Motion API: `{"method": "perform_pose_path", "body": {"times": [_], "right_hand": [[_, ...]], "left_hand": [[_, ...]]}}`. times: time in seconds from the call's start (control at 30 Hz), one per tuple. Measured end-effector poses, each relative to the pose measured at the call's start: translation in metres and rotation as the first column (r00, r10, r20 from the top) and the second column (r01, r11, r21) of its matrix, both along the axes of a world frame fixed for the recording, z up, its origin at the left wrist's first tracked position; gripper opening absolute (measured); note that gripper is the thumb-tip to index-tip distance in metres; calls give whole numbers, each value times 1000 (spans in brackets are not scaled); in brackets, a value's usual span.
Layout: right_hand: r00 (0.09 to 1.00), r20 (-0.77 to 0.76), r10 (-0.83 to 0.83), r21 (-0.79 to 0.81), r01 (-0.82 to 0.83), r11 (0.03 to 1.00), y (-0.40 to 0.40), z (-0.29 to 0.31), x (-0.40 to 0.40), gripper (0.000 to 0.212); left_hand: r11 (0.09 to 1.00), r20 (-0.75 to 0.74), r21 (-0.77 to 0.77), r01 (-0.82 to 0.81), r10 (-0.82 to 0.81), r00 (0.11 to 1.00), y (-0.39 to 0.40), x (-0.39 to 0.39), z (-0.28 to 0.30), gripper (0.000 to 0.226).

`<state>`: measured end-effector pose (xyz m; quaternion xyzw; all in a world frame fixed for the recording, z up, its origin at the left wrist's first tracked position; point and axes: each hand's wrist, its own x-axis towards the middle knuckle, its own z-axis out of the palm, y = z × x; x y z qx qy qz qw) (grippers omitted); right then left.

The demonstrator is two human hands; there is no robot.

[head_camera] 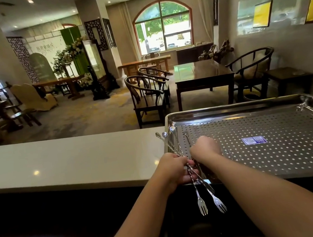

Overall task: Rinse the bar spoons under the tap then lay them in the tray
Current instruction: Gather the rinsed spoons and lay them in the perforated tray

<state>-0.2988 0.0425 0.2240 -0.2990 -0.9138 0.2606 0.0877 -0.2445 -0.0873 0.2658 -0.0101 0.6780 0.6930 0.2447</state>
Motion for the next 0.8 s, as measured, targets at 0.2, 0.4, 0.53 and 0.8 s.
{"method": "perform_pose_path", "body": {"times": [0.2, 0.4, 0.53, 0.8], "right_hand": [[992, 50, 114, 148, -120, 982, -2, 0, -3, 28], [995, 39, 95, 83, -98, 992, 3, 4, 7, 30], [989, -102, 105, -267, -129, 955, 6, 13, 23, 22], [935, -204, 290, -692, -347, 633, 2, 30, 64, 20]], "left_hand": [[1000, 7, 5, 11, -11, 1000, -1, -1, -2, 2], [1000, 6, 9, 12, -13, 1000, -1, 1, -2, 3], [1000, -3, 4, 30, -30, 1000, -2, 1, -2, 5], [996, -40, 35, 87, -86, 996, -1, 6, 3, 7]]}}
